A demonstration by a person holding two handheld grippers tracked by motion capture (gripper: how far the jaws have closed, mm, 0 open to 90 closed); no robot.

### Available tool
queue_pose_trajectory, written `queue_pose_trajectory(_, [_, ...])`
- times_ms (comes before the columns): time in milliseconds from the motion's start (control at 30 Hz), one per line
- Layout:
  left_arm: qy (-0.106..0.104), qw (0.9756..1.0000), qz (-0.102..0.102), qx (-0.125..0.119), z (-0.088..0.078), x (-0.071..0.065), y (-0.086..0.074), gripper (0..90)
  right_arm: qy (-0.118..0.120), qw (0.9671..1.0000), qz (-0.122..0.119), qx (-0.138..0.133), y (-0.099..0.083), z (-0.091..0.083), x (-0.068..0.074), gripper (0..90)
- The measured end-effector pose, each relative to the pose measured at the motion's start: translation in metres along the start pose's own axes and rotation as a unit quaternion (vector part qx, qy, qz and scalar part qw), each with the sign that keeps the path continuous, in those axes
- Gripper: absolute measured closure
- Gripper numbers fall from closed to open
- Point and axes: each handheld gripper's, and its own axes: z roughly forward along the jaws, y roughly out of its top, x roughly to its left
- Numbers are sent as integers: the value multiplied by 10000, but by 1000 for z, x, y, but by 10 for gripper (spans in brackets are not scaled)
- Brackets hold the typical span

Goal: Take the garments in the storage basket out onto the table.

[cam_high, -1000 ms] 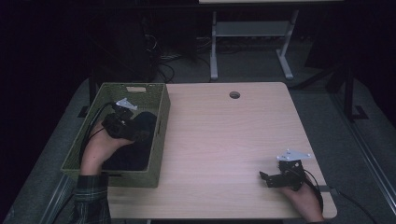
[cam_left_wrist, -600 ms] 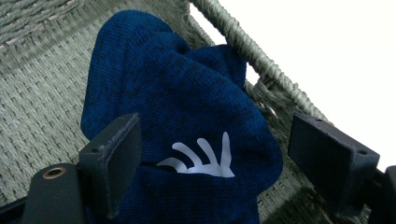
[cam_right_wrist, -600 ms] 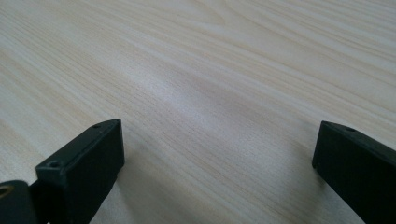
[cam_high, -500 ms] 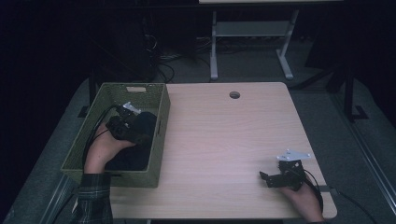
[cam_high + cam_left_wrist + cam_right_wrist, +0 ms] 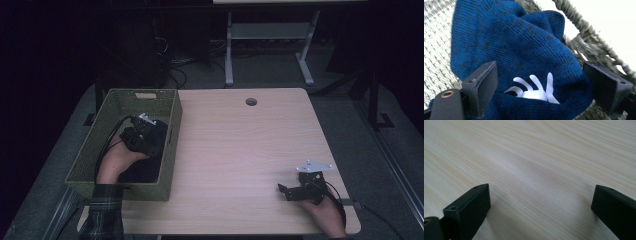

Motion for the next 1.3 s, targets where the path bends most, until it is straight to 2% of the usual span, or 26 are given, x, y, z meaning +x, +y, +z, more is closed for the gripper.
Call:
queue_pose_trajectory(333, [34,9995,-66,297,21,6,-2,138,-1,10000,-1,0,0,0,0,18])
queue_pose_trajectory(700, [44,9992,-140,373,33,12,-5,149,0,10000,-1,-1,0,0,0,18])
queue_pose_trajectory(833, [71,9984,-70,559,41,15,-7,214,0,10000,-2,-1,0,0,0,18])
queue_pose_trajectory(933, [56,9983,-89,579,44,17,-9,250,0,10000,-1,-1,0,0,0,18])
queue_pose_trajectory(967, [38,9983,-80,581,44,18,-9,304,-1,10000,0,-1,0,0,0,18])
queue_pose_trajectory(1033, [-21,9982,-55,599,44,18,-10,335,-1,10000,0,-1,0,0,0,18])
queue_pose_trajectory(1067, [-37,9982,-32,592,45,18,-10,409,-1,10000,1,-1,0,0,0,18])
queue_pose_trajectory(1100, [-13,9982,-37,605,44,19,-10,409,-1,10000,1,-1,0,0,0,18])
queue_pose_trajectory(1300, [-109,9982,-134,566,40,23,-11,625,-1,10000,-1,-1,0,0,0,18])
